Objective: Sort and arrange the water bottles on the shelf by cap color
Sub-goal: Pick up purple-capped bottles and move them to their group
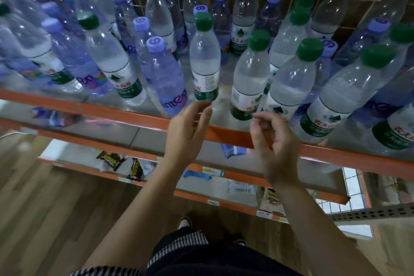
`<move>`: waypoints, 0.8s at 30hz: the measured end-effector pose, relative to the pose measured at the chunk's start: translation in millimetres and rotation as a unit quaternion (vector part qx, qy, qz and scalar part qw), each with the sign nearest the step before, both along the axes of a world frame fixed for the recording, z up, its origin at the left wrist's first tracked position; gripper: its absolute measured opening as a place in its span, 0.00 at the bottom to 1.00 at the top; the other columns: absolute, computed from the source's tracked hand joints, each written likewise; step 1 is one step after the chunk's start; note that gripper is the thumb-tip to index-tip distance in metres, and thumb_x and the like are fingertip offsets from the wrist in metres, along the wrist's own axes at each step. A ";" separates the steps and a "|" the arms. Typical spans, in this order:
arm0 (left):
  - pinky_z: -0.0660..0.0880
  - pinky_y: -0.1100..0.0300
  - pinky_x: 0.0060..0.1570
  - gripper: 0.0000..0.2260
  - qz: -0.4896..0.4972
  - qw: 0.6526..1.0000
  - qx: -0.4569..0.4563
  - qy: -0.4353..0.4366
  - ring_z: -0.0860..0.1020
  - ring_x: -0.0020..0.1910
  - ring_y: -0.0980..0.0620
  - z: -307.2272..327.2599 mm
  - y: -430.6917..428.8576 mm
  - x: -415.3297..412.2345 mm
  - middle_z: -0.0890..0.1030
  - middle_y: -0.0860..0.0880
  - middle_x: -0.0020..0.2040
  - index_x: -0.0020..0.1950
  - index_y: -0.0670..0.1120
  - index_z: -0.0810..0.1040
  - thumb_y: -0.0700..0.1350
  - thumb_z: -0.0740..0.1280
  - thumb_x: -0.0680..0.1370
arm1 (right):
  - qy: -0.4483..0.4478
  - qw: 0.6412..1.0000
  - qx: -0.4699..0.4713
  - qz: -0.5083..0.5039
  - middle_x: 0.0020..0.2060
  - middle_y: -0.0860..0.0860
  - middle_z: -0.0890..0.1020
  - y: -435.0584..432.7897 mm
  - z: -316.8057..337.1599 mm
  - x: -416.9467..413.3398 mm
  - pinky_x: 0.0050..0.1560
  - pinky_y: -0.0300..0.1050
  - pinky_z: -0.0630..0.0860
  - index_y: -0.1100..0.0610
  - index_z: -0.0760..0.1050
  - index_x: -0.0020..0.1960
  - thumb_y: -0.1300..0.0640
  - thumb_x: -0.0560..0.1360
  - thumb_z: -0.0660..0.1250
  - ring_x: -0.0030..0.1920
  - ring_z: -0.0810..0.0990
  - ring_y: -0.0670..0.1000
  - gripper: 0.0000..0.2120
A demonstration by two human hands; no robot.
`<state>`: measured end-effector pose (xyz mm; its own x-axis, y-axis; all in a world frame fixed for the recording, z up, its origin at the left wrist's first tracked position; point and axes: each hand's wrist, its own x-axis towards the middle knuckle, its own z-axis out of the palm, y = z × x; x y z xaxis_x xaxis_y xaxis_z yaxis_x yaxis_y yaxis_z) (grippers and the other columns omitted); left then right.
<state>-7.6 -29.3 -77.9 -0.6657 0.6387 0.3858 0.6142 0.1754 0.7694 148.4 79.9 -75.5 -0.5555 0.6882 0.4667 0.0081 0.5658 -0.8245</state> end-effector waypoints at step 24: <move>0.69 0.76 0.52 0.14 -0.107 0.994 0.007 -0.004 0.76 0.53 0.62 3.9 -93.2 -143.1 0.80 0.48 0.56 0.64 0.42 0.76 0.45 0.59 0.82 | -0.029 0.992 -0.013 -0.123 0.66 0.61 0.71 -80.4 9.9 -212.2 0.68 0.53 0.69 0.67 0.63 0.71 0.54 0.73 0.75 0.68 0.71 0.57 0.35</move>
<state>-150.6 -122.5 -73.9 -0.5187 0.7597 0.3921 0.6307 0.0304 0.7754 -63.8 -0.6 -65.6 -0.3942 0.8178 0.4193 0.1906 0.5191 -0.8332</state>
